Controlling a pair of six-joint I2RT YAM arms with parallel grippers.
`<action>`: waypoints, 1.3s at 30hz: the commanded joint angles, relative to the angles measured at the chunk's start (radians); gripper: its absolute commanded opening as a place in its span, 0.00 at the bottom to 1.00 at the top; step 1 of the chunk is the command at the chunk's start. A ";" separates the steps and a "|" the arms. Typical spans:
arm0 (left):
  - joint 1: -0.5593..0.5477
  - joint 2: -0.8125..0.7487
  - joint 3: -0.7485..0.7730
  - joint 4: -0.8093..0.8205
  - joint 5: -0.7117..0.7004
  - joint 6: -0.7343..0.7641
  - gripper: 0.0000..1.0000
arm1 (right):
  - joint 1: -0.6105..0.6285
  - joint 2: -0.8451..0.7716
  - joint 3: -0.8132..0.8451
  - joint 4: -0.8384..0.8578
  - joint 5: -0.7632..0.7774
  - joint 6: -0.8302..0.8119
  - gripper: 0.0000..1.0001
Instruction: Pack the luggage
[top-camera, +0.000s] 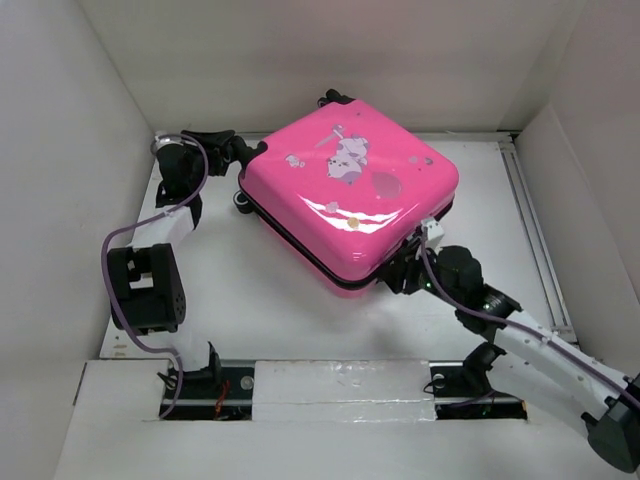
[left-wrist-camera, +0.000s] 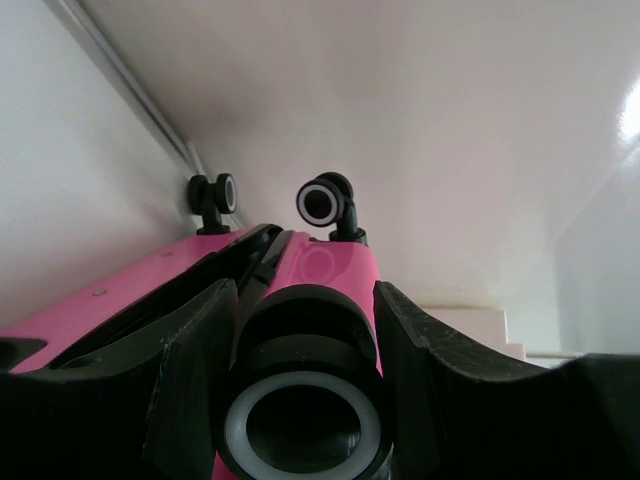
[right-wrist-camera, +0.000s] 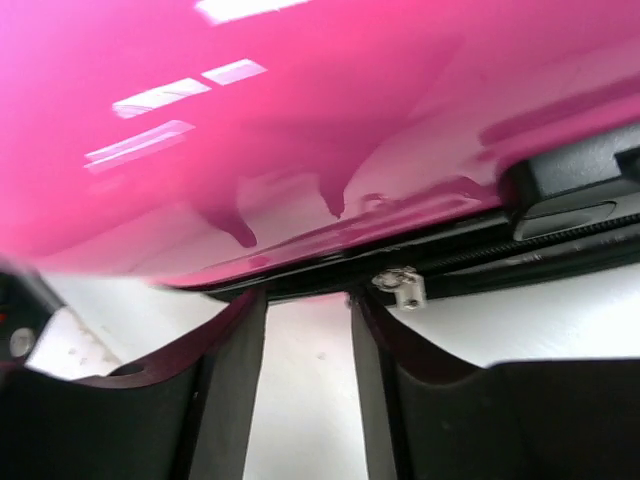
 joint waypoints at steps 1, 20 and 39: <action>0.026 -0.054 0.053 0.130 0.034 0.006 0.00 | 0.015 -0.105 0.008 0.124 0.026 -0.026 0.47; 0.026 -0.154 0.004 0.018 0.014 0.046 0.00 | 0.006 -0.132 -0.233 0.410 0.152 -0.016 0.53; 0.026 -0.048 0.039 -0.028 -0.004 0.097 0.00 | -0.097 0.059 -0.247 0.649 -0.018 -0.089 0.34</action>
